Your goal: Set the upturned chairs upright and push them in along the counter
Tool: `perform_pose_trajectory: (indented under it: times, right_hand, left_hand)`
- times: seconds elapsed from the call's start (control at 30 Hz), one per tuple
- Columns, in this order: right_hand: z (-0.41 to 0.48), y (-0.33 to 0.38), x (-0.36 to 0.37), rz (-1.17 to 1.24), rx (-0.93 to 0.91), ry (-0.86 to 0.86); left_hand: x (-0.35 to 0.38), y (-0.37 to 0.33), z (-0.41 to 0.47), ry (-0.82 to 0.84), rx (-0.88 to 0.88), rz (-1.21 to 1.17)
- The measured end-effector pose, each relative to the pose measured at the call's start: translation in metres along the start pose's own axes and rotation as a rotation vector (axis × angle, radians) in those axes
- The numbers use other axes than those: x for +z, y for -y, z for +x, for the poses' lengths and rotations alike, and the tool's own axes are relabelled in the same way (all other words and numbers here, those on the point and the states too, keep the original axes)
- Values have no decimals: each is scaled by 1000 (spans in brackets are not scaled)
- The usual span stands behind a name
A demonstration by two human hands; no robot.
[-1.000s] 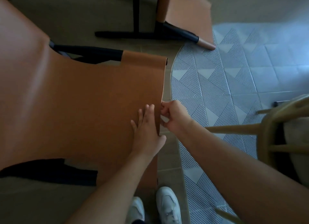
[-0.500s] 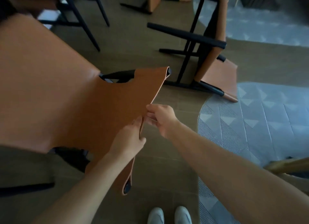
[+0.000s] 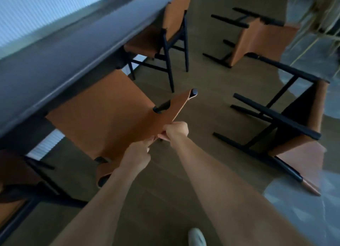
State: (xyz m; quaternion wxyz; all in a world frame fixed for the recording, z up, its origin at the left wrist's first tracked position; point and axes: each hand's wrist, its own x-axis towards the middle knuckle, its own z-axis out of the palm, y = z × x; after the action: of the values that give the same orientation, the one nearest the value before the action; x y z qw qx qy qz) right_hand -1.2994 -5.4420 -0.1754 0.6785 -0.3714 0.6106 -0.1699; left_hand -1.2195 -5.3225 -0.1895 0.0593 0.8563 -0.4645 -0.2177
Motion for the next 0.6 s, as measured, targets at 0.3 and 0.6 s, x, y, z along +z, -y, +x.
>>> perform_pose_trajectory:
  times: [0.3, 0.6]
  right_hand:
    - [15, 51, 51, -96, 73, 98]
    - [31, 84, 108, -151, 63, 117]
  left_hand:
    - [-45, 35, 32, -14, -144, -145]
    - [-81, 75, 69, 21, -199, -224]
